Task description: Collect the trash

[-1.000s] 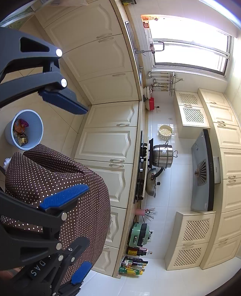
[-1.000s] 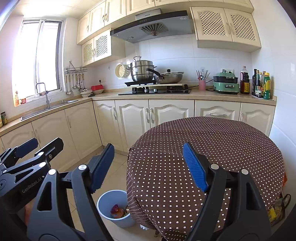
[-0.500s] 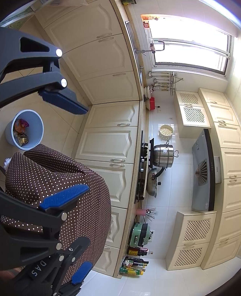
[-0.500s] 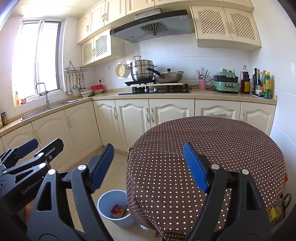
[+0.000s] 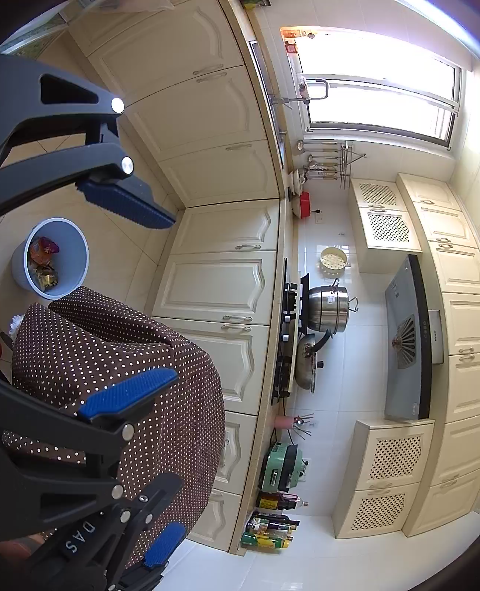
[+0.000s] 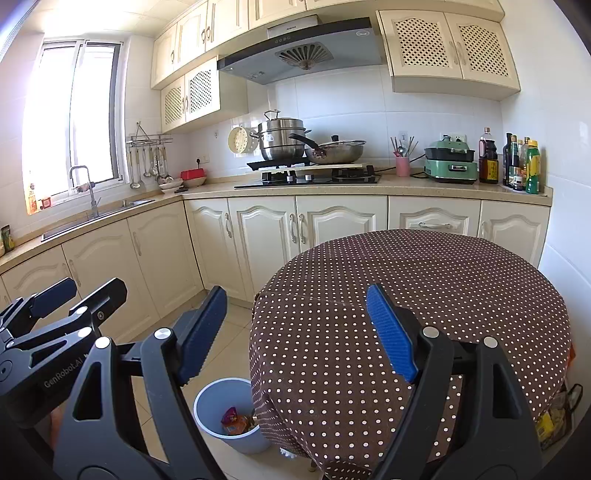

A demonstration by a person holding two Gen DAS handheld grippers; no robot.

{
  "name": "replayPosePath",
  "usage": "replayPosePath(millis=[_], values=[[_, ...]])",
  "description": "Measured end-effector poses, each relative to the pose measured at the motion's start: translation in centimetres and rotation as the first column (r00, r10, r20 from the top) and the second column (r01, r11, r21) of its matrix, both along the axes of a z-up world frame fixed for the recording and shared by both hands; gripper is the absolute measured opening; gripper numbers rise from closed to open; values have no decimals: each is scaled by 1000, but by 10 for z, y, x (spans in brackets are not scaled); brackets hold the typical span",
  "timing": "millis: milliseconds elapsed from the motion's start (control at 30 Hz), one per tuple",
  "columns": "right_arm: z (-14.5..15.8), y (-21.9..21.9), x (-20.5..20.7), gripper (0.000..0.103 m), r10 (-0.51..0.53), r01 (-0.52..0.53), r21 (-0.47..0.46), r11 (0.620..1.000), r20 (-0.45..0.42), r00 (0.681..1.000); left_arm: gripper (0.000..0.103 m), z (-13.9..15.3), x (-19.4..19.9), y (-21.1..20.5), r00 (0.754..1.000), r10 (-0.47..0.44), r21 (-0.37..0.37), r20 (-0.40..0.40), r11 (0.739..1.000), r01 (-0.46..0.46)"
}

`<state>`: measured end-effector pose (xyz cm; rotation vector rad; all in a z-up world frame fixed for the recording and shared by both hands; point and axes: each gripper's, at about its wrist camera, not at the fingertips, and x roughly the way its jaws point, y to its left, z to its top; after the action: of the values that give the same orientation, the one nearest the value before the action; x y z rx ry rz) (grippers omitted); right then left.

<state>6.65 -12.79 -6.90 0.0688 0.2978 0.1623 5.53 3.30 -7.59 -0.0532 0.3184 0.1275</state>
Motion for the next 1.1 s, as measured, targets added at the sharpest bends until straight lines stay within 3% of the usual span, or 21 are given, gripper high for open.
replayPosePath(millis=[1100], values=[[-7, -15, 8, 79, -36, 36, 4, 999, -9, 999, 77, -6, 16, -10, 1000, -5, 1, -20, 1000, 5]])
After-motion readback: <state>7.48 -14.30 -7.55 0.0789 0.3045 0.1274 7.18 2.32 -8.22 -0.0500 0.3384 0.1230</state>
